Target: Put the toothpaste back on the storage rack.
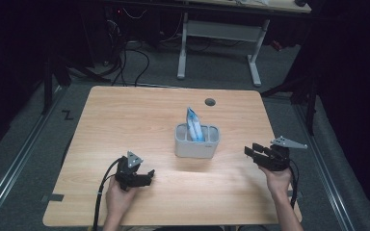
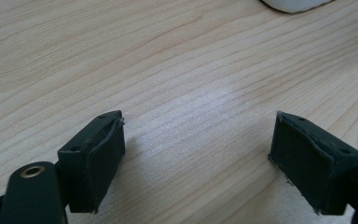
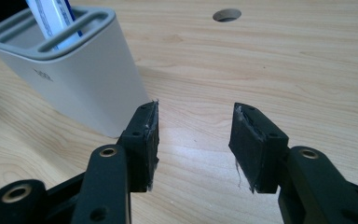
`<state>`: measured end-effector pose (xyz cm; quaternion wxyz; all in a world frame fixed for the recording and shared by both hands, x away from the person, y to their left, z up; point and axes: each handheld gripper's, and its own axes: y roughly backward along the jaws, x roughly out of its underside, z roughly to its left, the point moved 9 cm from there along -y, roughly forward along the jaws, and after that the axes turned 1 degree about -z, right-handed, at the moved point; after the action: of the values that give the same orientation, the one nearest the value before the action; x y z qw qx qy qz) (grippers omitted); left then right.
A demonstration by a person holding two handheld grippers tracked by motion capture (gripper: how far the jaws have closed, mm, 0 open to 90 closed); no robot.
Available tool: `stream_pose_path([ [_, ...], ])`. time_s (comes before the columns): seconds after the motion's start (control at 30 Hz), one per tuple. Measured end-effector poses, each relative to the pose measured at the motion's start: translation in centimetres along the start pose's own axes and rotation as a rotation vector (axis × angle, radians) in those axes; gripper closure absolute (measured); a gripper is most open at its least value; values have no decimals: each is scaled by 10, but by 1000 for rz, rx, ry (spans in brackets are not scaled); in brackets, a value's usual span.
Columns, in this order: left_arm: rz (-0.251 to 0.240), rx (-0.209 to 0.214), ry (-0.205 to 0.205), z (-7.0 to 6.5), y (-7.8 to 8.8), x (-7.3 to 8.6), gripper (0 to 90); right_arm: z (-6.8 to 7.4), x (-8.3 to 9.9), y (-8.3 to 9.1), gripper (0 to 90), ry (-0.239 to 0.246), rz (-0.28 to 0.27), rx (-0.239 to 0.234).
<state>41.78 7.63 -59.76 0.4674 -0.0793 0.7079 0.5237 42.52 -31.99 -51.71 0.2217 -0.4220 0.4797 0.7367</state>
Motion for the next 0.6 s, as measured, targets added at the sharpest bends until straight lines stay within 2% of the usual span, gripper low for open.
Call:
stream_pose_path([
  [0.43, 0, 0, 0, 0, 0, 0, 180, 2, 8, -15, 519, 40, 50, 30],
  [0.6, 1, -1, -1, 0, 0, 0, 180, 1, 16, -23, 521, 39, 80, 38],
])
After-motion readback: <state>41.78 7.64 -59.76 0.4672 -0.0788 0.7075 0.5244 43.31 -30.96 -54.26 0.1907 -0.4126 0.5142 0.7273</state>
